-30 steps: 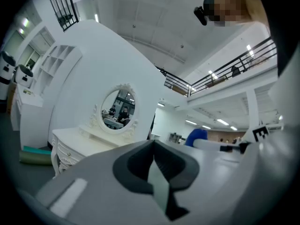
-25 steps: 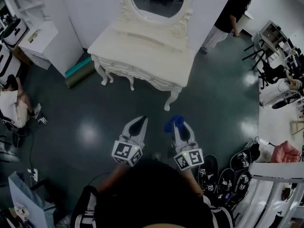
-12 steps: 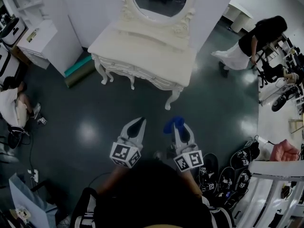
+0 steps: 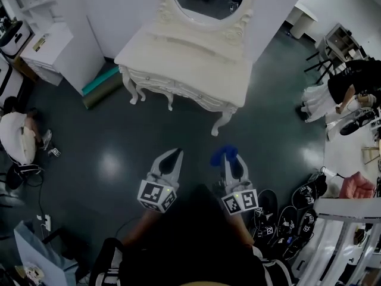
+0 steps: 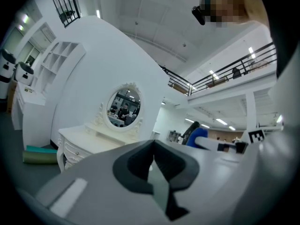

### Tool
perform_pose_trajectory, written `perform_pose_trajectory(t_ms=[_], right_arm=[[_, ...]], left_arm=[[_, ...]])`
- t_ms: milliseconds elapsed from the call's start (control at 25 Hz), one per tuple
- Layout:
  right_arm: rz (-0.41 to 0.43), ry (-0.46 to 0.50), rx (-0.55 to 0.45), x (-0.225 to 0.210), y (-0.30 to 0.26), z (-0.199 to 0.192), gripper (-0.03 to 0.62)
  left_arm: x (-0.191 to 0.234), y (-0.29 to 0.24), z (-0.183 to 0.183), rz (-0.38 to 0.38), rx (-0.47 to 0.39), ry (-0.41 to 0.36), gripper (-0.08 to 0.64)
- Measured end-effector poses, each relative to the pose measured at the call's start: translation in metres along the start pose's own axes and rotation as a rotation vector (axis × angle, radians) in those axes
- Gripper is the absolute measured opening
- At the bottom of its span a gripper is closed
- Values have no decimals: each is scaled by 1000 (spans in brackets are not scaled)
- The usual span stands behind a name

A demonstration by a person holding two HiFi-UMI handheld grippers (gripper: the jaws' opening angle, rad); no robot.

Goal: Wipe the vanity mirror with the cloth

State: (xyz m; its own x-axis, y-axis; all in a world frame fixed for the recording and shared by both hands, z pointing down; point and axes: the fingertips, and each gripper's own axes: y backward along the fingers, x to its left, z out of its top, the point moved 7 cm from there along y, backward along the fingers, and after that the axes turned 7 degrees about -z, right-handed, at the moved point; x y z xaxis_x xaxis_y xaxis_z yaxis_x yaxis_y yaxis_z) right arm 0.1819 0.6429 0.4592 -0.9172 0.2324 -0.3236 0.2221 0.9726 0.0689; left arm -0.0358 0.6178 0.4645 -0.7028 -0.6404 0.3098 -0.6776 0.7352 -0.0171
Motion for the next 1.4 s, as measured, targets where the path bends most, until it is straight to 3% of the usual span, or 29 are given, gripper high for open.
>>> perform_pose_trajectory(t_ms=[400, 1080, 1400], right_arm=[[9, 11, 3, -10, -33, -2, 67], [77, 3, -5, -120, -164, 29, 67], [84, -5, 5, -137, -210, 29, 67]], left_arm=[[21, -22, 1, 15, -13, 22, 11], [48, -184, 27, 60, -37, -17, 11], [74, -225, 37, 74, -32, -24, 11]])
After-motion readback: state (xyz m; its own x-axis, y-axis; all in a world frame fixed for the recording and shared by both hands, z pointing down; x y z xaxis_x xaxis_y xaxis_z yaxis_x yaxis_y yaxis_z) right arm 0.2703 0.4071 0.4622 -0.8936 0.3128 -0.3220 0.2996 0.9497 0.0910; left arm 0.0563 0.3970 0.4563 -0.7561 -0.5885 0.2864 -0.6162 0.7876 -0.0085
